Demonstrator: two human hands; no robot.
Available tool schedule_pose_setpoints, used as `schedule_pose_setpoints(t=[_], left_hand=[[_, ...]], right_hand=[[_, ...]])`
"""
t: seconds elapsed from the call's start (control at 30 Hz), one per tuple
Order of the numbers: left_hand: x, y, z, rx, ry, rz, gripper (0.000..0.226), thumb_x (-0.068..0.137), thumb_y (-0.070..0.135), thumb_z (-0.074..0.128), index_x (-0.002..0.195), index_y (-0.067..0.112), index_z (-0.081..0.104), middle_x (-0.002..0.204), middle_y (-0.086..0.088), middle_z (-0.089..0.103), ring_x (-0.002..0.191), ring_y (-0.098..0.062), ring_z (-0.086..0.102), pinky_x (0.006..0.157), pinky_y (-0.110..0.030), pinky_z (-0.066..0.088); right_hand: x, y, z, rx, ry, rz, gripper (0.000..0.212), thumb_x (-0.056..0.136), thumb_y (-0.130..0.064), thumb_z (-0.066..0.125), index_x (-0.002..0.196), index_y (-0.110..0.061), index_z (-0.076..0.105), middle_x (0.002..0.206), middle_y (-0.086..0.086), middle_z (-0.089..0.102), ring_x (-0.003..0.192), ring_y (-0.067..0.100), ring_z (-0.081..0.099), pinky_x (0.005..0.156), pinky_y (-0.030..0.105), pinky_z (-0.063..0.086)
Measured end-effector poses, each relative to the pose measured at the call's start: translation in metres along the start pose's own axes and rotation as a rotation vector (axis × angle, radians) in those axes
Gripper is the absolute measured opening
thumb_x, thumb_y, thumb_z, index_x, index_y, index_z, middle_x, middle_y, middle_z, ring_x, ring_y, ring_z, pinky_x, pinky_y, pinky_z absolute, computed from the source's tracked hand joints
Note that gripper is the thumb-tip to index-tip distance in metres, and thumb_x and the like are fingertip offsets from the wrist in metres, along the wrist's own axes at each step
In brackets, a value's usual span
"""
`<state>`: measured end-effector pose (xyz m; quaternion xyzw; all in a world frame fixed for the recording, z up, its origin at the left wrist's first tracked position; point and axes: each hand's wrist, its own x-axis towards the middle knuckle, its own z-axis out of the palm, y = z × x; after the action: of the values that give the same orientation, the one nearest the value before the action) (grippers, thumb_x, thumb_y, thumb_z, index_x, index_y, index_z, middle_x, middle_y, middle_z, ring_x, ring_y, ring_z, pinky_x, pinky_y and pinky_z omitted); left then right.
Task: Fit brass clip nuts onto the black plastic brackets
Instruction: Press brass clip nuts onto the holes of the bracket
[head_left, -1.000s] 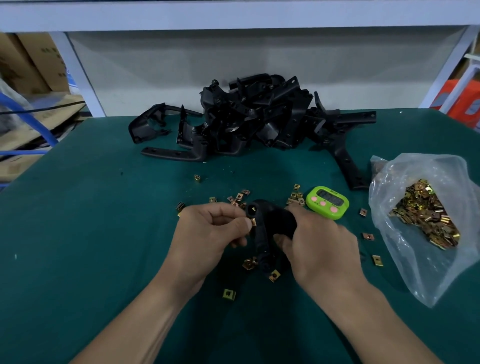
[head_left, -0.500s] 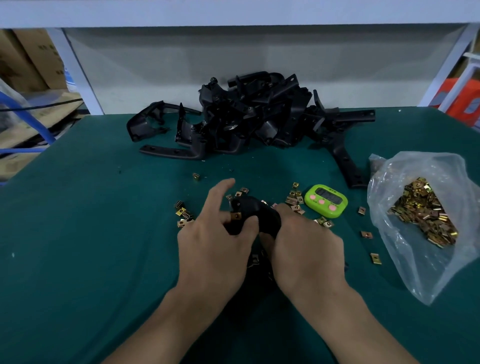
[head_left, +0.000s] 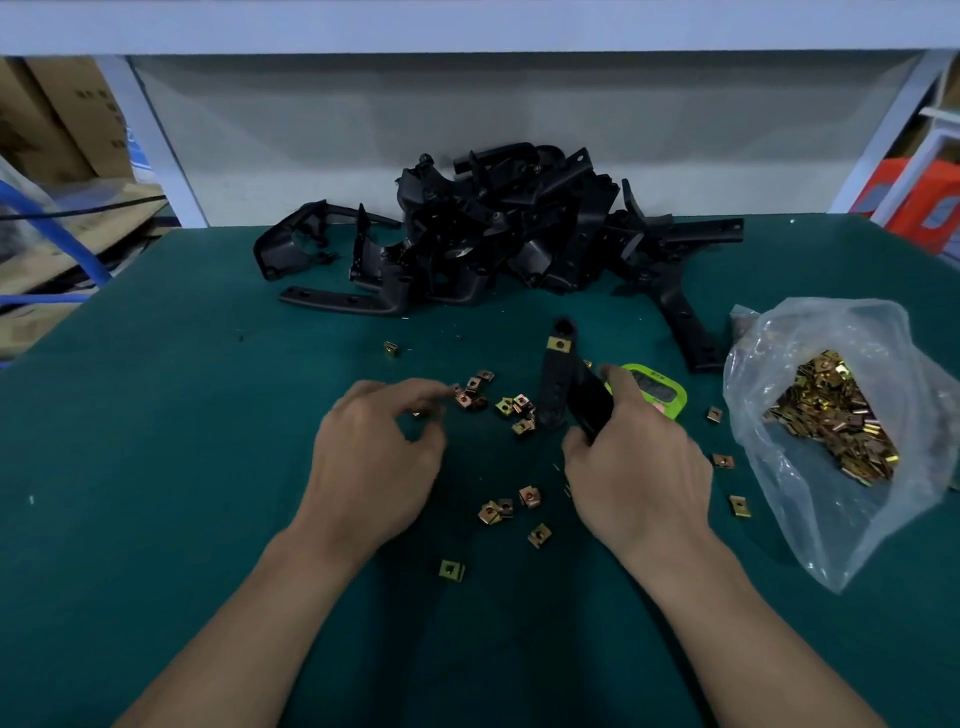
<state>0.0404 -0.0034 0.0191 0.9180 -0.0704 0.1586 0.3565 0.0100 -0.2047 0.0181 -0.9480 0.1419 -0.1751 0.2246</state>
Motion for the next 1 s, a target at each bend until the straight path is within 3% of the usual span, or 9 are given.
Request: schedule_pose_setpoints(t=[0.07,0.13,0.23,0.33,0.5,0.7,0.83,0.9,1.0], left_hand=[[0.002,-0.001,-0.003,0.021,-0.049,0.064,0.026,0.079,0.014,0.073,0.091,0.037,0.079,0.088,0.029,0.065,0.105,0.001,0.054,0.089,-0.005,0.033],[0.0,0.0,-0.006,-0.01,-0.226,0.165,0.018,0.075,0.018,0.071,0.075,0.034,0.078,0.082,0.025,0.07,0.102,0.001,0.056,0.09,-0.01,0.039],[-0.004,0.001,-0.006,0.024,-0.453,0.294,0.01,0.071,0.038,0.071,0.078,0.038,0.078,0.086,0.028,0.068,0.104,0.002,0.055,0.087,-0.003,0.033],[-0.003,-0.001,-0.005,0.031,-0.507,0.279,0.015,0.071,0.043,0.081,0.085,0.043,0.077,0.097,0.032,0.064,0.109,0.006,0.052,0.087,0.002,0.025],[-0.003,-0.002,0.0,0.01,-0.484,0.235,0.016,0.076,0.039,0.083,0.088,0.047,0.077,0.094,0.028,0.066,0.105,0.005,0.054,0.087,-0.005,0.034],[-0.008,0.006,-0.002,-0.105,-0.3,0.063,0.017,0.071,0.036,0.088,0.073,0.047,0.074,0.074,0.028,0.07,0.072,0.008,0.066,0.063,-0.005,0.045],[-0.006,0.01,-0.006,-0.163,-0.267,0.069,0.041,0.075,0.015,0.084,0.063,0.051,0.069,0.06,0.029,0.065,0.058,0.019,0.057,0.054,-0.003,0.04],[-0.006,0.01,-0.008,-0.129,-0.24,0.086,0.061,0.074,-0.001,0.075,0.054,0.056,0.061,0.048,0.027,0.056,0.047,0.015,0.049,0.046,-0.004,0.035],[-0.006,0.008,-0.009,-0.149,-0.252,0.104,0.064,0.074,-0.007,0.072,0.055,0.054,0.061,0.043,0.026,0.05,0.044,0.009,0.045,0.044,-0.005,0.032]], right_hand=[[0.002,0.003,0.001,0.01,-0.019,0.013,0.031,0.09,-0.028,0.061,0.119,-0.03,0.05,0.068,-0.016,0.039,0.06,0.021,0.038,0.06,0.035,0.032],[0.004,0.005,0.002,0.015,-0.035,0.017,0.021,0.089,-0.027,0.06,0.108,-0.03,0.052,0.071,-0.013,0.044,0.059,0.021,0.039,0.06,0.035,0.033],[0.004,0.007,0.002,0.018,-0.05,-0.001,0.016,0.087,-0.027,0.062,0.099,-0.031,0.053,0.073,-0.013,0.049,0.063,0.023,0.044,0.058,0.034,0.033],[0.005,0.009,0.002,0.013,-0.054,-0.013,0.013,0.084,-0.028,0.064,0.092,-0.03,0.053,0.071,-0.014,0.048,0.059,0.018,0.042,0.054,0.033,0.03],[0.003,0.009,0.003,0.008,-0.067,-0.038,0.018,0.082,-0.028,0.063,0.098,-0.032,0.056,0.068,-0.014,0.045,0.065,0.027,0.047,0.059,0.034,0.036],[-0.005,0.001,0.001,0.03,-0.116,-0.104,0.025,0.077,-0.037,0.065,0.099,-0.036,0.053,0.073,-0.013,0.059,0.07,0.027,0.055,0.063,0.034,0.039],[-0.013,-0.01,0.002,0.111,-0.178,-0.268,0.029,0.073,-0.043,0.064,0.098,-0.034,0.052,0.079,-0.013,0.065,0.077,0.02,0.061,0.061,0.034,0.044],[-0.016,-0.015,0.003,0.136,-0.216,-0.326,0.028,0.073,-0.043,0.068,0.095,-0.034,0.053,0.075,-0.017,0.06,0.073,0.014,0.057,0.059,0.032,0.044],[-0.017,-0.016,0.004,0.166,-0.218,-0.356,0.03,0.071,-0.039,0.075,0.093,-0.037,0.055,0.07,-0.021,0.054,0.068,0.008,0.05,0.058,0.029,0.038]])
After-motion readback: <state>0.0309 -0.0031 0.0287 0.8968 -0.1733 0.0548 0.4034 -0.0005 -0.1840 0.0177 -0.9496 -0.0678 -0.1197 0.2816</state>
